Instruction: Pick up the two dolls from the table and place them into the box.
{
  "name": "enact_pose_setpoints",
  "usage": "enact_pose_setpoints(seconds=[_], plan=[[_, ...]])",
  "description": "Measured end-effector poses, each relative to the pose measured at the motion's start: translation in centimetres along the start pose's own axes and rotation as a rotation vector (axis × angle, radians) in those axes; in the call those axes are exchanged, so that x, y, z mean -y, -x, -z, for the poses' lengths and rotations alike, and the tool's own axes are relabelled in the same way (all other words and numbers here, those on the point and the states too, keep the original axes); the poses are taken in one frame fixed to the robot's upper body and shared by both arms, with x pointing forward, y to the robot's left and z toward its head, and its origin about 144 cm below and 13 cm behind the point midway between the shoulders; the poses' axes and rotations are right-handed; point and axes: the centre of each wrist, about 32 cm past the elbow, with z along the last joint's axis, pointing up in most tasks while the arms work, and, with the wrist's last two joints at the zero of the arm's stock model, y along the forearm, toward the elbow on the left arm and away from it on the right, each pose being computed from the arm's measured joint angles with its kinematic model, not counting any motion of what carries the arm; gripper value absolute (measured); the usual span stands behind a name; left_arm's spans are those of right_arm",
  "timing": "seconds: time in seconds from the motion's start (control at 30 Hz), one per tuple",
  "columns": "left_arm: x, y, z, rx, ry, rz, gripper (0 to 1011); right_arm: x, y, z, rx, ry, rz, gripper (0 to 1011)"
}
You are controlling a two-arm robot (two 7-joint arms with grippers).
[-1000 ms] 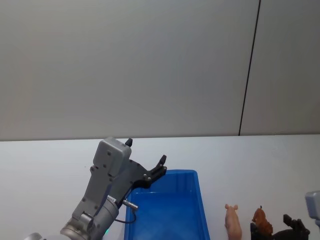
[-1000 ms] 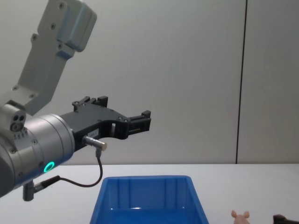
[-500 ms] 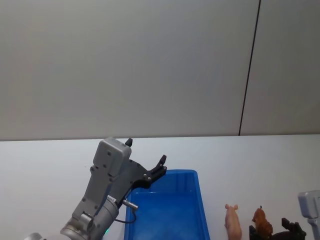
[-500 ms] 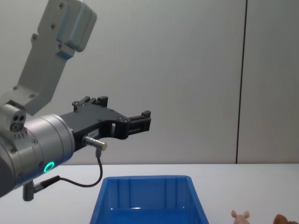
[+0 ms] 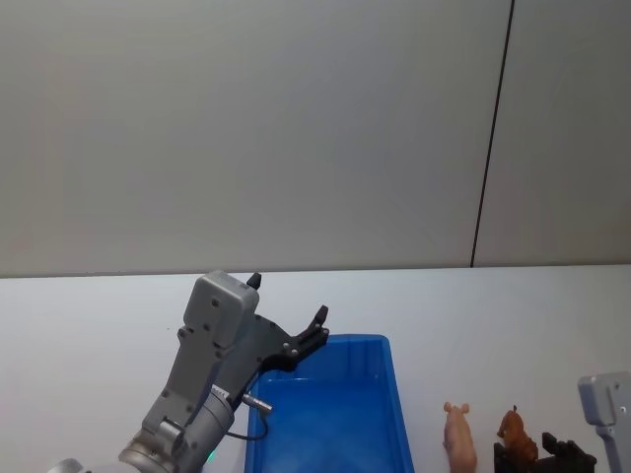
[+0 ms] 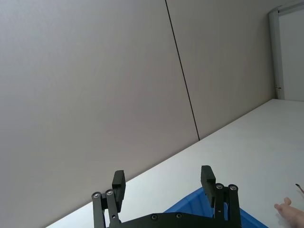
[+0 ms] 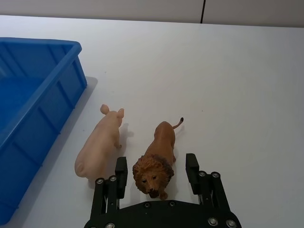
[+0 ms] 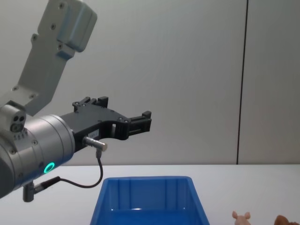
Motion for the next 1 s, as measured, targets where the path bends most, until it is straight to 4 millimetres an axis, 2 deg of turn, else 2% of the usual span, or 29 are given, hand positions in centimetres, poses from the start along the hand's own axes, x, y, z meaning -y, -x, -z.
enact_pose_setpoints(seconds=[0.13, 0.17, 0.27, 0.33, 0.4, 0.7, 1.0], plan=[[0.0, 0.0, 0.0, 0.000, 0.000, 0.000, 1001, -0.3, 0.0, 0.0, -0.003, 0.002, 0.001, 643], [0.0, 0.0, 0.0, 0.000, 0.000, 0.000, 1002, -0.3, 0.0, 0.0, -0.003, 0.002, 0.001, 643], [0.0, 0.0, 0.0, 0.000, 0.000, 0.000, 1001, -0.5, 0.0, -0.1, -0.003, 0.000, 0.003, 517], [0.0, 0.0, 0.0, 0.000, 0.000, 0.000, 1002, -0.5, 0.1, -0.1, -0.001, -0.004, 0.004, 503], [0.0, 0.0, 0.0, 0.000, 0.000, 0.000, 1001, -0.5, 0.1, -0.2, 0.003, -0.011, 0.009, 435], [0.0, 0.0, 0.0, 0.000, 0.000, 0.000, 1001, -0.4, 0.4, -0.9, 0.037, -0.072, 0.032, 436], [0.0, 0.0, 0.0, 0.000, 0.000, 0.000, 1001, 0.1, 1.2, -3.1, 0.089, -0.177, 0.000, 435]])
